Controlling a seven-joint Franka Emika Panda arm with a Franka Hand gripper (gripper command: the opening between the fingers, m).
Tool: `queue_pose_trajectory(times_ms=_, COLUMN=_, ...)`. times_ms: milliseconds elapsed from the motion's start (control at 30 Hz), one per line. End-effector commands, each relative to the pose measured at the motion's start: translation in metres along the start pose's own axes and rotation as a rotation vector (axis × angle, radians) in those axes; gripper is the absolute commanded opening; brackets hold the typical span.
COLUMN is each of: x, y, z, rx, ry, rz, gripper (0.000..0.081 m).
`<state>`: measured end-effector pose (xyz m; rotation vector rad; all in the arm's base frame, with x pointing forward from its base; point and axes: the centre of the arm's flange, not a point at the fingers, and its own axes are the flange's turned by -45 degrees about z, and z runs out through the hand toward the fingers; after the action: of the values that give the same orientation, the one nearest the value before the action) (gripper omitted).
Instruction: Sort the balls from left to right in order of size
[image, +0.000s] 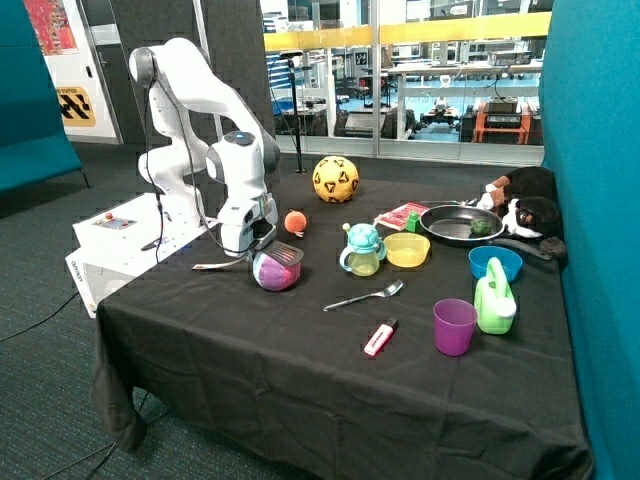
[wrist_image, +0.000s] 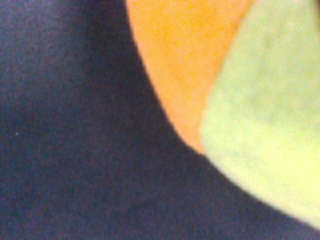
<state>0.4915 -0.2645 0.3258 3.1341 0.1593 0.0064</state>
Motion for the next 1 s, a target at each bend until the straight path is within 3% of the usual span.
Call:
queue_pose_trajectory(times_ms=0, x=0.0023, y=0.0061, z=0.0002, rx=0.0036, ry=-0.0039, rz=0.01, gripper=0.0003)
queue_pose_trajectory(times_ms=967, x=0.0033, y=0.0065, z=-0.0033, rx=0.0036, ry=-0.0039, rz=0.015, gripper=0.0)
